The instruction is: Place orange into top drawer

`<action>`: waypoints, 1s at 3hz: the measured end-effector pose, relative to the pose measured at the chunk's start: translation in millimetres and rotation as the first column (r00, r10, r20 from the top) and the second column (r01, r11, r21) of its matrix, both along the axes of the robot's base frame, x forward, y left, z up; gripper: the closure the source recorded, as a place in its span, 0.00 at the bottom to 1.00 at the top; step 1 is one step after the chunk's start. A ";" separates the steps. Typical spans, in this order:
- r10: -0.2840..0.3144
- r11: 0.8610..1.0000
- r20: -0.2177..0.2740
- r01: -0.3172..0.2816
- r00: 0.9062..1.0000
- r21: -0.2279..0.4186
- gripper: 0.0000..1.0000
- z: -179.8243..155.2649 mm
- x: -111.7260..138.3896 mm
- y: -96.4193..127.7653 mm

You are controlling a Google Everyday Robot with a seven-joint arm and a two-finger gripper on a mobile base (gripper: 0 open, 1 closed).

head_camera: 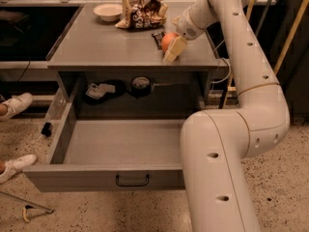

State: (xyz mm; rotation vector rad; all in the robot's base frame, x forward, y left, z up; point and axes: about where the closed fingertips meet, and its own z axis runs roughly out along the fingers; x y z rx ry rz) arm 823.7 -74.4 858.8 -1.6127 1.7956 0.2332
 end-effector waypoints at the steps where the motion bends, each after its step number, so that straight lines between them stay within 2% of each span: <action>1: 0.000 1.000 0.000 0.000 1.000 0.000 0.19 0.0 0.0 0.0; 3: 0.000 1.000 0.000 0.000 1.000 0.000 0.65 -0.1 0.0 0.1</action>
Offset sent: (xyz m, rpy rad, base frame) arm 0.0000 0.0000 0.0000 0.0000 0.0000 0.0000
